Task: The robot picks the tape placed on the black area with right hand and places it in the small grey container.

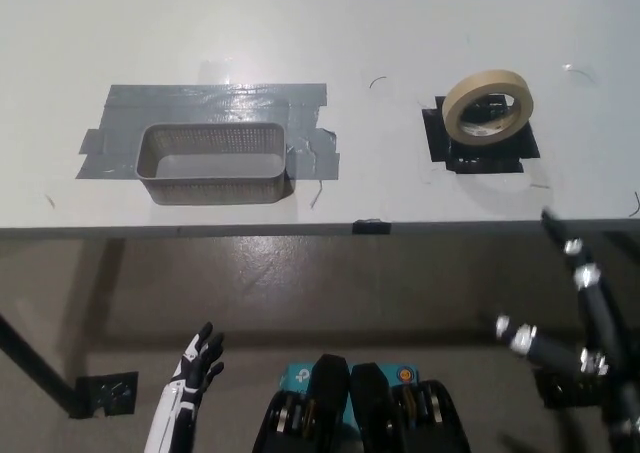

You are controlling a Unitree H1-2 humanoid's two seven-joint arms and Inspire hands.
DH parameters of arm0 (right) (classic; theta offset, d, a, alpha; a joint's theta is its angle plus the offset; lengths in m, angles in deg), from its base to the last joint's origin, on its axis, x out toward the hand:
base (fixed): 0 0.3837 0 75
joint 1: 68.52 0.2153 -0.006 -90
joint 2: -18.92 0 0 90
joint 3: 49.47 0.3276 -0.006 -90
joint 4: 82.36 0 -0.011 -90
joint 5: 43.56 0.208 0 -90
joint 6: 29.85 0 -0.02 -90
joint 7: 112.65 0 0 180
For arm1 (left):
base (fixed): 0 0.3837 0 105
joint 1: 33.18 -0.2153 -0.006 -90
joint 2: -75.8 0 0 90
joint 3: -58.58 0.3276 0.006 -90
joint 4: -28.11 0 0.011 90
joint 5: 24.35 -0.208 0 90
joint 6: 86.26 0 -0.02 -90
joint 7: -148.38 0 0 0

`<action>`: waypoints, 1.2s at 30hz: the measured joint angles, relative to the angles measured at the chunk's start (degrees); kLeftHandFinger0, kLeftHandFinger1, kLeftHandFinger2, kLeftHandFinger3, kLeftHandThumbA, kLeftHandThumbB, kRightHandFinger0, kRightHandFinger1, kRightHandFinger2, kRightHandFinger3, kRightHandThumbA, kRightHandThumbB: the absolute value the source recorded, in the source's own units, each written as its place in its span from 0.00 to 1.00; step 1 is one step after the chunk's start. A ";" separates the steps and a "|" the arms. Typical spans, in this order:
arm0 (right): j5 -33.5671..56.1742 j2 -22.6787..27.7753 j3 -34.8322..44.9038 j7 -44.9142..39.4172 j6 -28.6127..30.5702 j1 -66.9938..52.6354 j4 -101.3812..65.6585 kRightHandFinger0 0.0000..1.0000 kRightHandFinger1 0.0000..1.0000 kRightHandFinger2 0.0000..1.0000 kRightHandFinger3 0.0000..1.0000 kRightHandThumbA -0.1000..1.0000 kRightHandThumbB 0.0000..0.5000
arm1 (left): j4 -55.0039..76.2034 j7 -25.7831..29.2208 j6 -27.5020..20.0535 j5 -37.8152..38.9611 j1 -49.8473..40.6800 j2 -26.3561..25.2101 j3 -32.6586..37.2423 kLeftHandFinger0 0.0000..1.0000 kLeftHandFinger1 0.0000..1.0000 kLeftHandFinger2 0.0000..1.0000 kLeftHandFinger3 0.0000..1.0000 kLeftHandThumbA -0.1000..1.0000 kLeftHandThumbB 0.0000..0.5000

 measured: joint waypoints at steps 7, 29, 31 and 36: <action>-8.78 6.18 -0.42 0.11 -4.17 15.47 3.63 1.00 1.00 1.00 1.00 0.90 0.75 | 0.00 0.00 0.01 0.01 -0.01 -0.01 -0.10 1.00 1.00 1.00 1.00 1.00 0.04; -26.35 10.00 -14.36 0.48 -15.39 40.74 37.67 1.00 1.00 1.00 1.00 0.89 0.98 | 0.06 -0.01 -0.12 -0.08 -0.17 -0.29 -0.12 1.00 1.00 1.00 1.00 1.00 0.00; -26.59 9.95 -15.26 0.51 -15.58 42.04 40.34 1.00 1.00 1.00 1.00 0.91 1.00 | 0.07 -0.01 -0.12 -0.23 -0.15 -0.30 -0.13 1.00 1.00 1.00 1.00 1.00 0.00; -26.68 9.88 -17.07 0.51 -15.76 44.78 44.24 1.00 1.00 1.00 1.00 0.94 1.00 | 0.08 -0.01 -0.16 -0.82 -0.12 -0.54 -0.15 1.00 1.00 1.00 1.00 1.00 0.00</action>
